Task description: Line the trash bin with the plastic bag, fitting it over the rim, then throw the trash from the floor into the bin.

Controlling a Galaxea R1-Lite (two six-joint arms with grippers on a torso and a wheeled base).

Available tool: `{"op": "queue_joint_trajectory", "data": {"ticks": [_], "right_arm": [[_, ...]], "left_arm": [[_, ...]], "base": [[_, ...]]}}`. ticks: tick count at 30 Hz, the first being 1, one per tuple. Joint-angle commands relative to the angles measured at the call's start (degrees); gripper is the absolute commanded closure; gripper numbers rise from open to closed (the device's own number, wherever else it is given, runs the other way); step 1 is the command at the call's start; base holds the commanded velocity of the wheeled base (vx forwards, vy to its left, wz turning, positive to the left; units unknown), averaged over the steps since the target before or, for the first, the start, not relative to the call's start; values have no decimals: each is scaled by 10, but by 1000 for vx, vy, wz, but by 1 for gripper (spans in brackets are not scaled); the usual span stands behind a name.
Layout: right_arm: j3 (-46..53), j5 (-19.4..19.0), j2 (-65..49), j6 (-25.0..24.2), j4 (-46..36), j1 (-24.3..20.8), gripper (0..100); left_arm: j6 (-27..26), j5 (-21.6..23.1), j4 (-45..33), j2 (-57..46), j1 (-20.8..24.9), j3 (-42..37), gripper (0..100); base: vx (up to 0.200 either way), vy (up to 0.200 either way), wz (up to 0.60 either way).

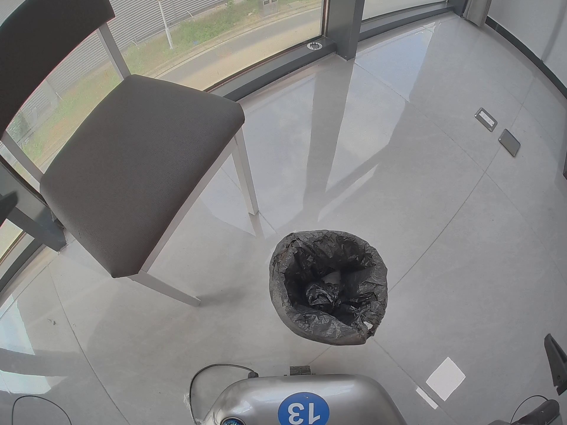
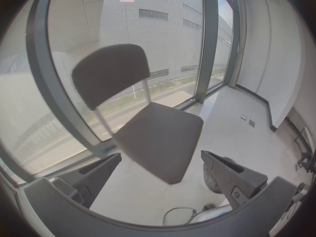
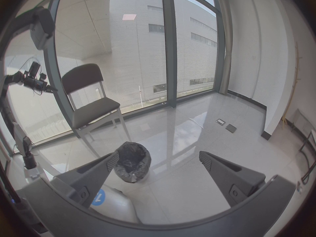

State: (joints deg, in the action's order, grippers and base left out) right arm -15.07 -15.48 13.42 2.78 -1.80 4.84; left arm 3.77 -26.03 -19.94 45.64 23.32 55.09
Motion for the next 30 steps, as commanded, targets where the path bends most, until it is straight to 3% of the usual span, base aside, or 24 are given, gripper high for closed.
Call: {"op": "queue_joint_trajectory", "data": {"ticks": [1, 5, 8, 12, 14, 21, 24, 27, 30], "right_arm": [[-1, 2, -134, -61, -92, -125, 0], [19, 28, -134, -58, -91, -113, 0], [52, 80, -134, -46, -89, -98, 0], [81, 190, -134, -40, -53, -97, 0], [113, 206, -134, -37, -40, -97, 0], [124, 189, -134, -44, -6, -97, 0], [125, 193, -134, -39, -5, -97, 0], [127, 193, -134, -44, -1, -97, 0], [127, 193, -134, -46, -1, -97, 0]], "left_arm": [[-61, -32, -187, -278, -143, 11, 0], [-61, -32, -245, -310, -180, 43, 0], [-61, -32, -287, -330, -201, 67, 0], [-61, -31, -346, -365, -212, 87, 0], [-61, -31, -366, -383, -212, 83, 0], [-51, -20, -363, -418, -212, 17, 0], [-43, 10, -350, -427, -220, -24, 0], [-39, 61, -298, -456, -234, -105, 0], [-19, 63, -233, -456, -234, -172, 0]], "base": [[0, 0, 0], [0, 0, 0], [0, 0, 0], [0, 0, 0], [0, 0, 0], [0, 0, 0], [0, 0, 0], [0, 0, 0], [0, 0, 0]]}}
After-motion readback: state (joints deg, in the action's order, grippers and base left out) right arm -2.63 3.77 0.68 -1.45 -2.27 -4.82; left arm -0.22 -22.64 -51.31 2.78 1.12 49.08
